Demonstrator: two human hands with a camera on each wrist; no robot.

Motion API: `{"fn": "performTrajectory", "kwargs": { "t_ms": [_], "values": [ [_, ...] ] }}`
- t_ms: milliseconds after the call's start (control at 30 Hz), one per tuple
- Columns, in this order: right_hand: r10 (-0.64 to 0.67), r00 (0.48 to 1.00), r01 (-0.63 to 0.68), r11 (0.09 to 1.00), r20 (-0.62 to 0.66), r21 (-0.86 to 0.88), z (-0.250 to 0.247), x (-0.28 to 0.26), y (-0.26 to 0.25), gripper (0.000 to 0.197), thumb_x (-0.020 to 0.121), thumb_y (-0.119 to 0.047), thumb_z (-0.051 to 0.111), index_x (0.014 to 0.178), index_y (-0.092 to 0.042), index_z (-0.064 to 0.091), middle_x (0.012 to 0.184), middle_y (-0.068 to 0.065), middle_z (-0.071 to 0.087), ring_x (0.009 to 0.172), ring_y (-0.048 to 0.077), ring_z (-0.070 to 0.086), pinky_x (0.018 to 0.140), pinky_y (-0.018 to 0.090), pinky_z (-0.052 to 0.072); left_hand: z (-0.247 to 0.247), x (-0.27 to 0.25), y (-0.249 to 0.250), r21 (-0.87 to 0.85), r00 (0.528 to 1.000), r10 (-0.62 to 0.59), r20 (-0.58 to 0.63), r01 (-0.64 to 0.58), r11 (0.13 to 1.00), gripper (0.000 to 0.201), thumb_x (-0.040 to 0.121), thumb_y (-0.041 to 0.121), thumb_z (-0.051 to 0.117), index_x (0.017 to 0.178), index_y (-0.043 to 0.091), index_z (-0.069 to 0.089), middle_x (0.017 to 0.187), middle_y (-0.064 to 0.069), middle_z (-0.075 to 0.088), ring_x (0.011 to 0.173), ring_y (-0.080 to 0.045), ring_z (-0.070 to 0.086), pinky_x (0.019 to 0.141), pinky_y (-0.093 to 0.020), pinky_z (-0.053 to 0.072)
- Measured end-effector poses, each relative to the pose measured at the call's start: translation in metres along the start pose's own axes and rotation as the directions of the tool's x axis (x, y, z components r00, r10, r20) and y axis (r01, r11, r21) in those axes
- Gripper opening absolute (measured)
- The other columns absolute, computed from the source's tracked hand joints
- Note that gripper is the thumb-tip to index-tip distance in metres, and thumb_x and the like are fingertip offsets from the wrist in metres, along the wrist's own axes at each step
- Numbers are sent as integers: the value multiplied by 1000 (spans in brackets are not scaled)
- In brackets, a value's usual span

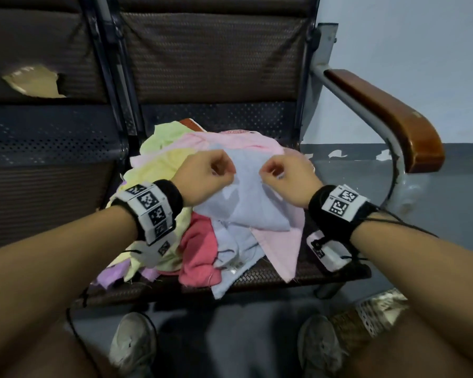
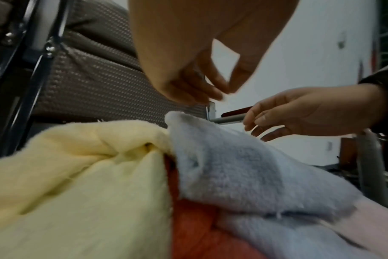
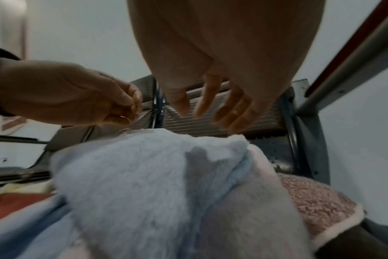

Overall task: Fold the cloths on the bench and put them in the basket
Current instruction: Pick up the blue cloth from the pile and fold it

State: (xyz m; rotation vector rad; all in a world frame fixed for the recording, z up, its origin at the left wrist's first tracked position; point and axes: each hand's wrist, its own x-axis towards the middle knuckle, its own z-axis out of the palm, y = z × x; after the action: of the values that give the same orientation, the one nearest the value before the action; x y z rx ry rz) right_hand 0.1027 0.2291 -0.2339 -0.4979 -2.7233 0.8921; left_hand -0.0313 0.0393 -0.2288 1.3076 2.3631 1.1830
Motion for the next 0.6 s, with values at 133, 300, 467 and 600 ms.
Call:
{"fn": "performTrajectory", "kwargs": {
  "t_ms": [133,300,467,600],
  "values": [
    [-85,947,158,963,310,-218,9,-30,10,52,85,-47,72,127,-17,63,128,2,63,117,19,59,106,34,44,-1,-30,-22,324,939,69,336,-184,928,77,68,38,80,138,24,51,141,2,50,129,-15,44,111,-32,36],
    [-37,925,191,906,378,-379,16,-35,17,80,89,-34,70,155,-12,31,160,9,34,147,23,33,120,32,26,2,-30,-32,403,985,74,156,-131,906,58,78,16,70,134,20,55,134,-4,60,122,-26,55,99,-35,45],
    [-56,984,94,971,171,-219,-4,-39,7,14,91,-19,55,97,-17,67,93,8,70,94,34,64,81,38,49,-4,-26,-14,223,997,37,-62,-23,974,17,80,23,62,95,16,67,84,-5,70,80,-27,62,70,-37,49],
    [-11,989,12,1000,150,-3,-21,-47,-2,19,78,-33,47,68,-18,53,68,-3,55,66,16,51,66,35,42,-6,-24,-12,1,991,-110,-78,110,994,22,74,33,51,81,13,56,69,-1,58,64,-20,50,59,-32,40]
  ]
}}
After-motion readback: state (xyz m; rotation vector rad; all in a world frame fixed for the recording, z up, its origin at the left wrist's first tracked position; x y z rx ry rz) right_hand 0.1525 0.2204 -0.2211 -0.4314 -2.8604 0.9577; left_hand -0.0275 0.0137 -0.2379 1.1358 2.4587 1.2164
